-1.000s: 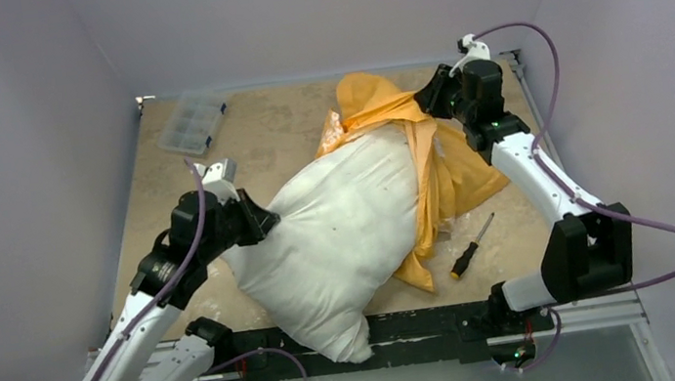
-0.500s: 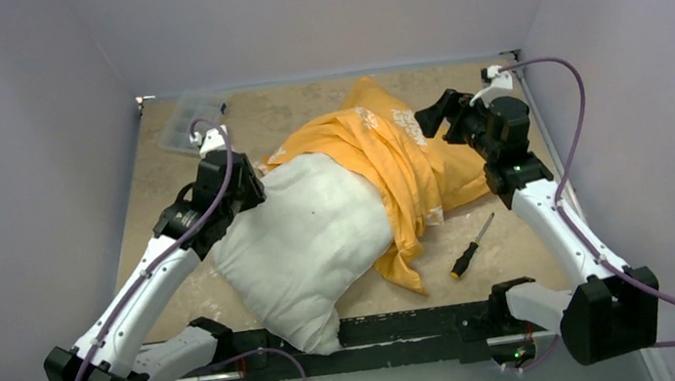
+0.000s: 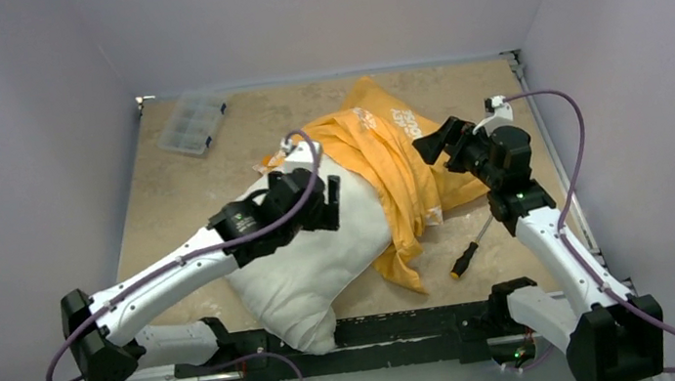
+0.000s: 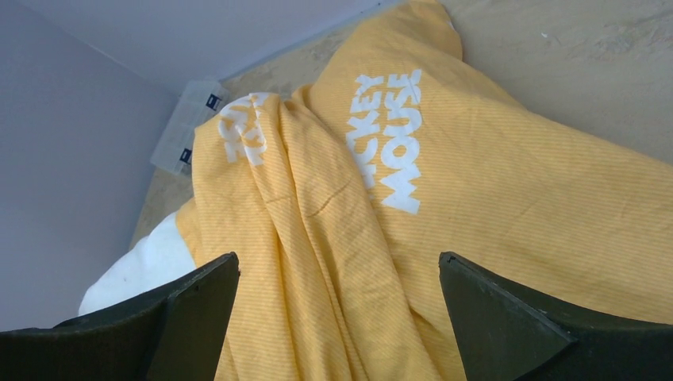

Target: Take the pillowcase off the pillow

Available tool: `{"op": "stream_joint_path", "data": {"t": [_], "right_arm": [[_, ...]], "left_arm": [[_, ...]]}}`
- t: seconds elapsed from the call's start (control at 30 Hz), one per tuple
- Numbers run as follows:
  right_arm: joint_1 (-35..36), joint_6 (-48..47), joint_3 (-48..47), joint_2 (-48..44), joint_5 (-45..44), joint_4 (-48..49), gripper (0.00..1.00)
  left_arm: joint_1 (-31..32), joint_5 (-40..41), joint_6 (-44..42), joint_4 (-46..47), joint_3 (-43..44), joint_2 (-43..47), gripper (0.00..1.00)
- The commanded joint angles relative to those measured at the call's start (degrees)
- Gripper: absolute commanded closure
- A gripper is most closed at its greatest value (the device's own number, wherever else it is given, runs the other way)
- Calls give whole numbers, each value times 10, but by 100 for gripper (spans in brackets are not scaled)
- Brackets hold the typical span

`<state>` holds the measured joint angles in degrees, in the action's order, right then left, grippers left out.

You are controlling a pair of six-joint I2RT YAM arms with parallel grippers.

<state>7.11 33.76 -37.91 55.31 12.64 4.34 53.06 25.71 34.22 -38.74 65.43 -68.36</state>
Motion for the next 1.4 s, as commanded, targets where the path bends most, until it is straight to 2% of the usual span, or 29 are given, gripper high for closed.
{"op": "stream_joint_path", "data": {"t": [0.0, 0.3, 0.57, 0.67, 0.73, 0.87, 1.0, 1.17, 1.37], "right_arm": [[2, 23, 8, -18, -2, 10, 1], [9, 32, 25, -28, 3, 10, 1], [13, 32, 34, -35, 18, 15, 1], [16, 28, 35, -33, 24, 18, 1], [18, 27, 37, -31, 25, 20, 1], [32, 25, 38, -24, 28, 22, 1], [64, 33, 37, -15, 10, 22, 1], [120, 48, 35, 2, -17, 25, 1], [169, 51, 29, 6, -25, 28, 1]], "left_arm": [[92, 62, 34, -13, 31, -43, 19], [218, 88, 26, 16, 77, -196, 14], [230, 211, 46, -57, 118, -329, 9], [230, 235, 55, -62, 107, -364, 15], [229, 249, 53, -63, 101, -371, 25], [217, 270, 39, -69, 105, -364, 56], [168, 248, -8, -46, 111, -323, 99], [94, 163, -72, -14, 138, -261, 100], [46, 114, -112, -28, 201, -250, 100]]}}
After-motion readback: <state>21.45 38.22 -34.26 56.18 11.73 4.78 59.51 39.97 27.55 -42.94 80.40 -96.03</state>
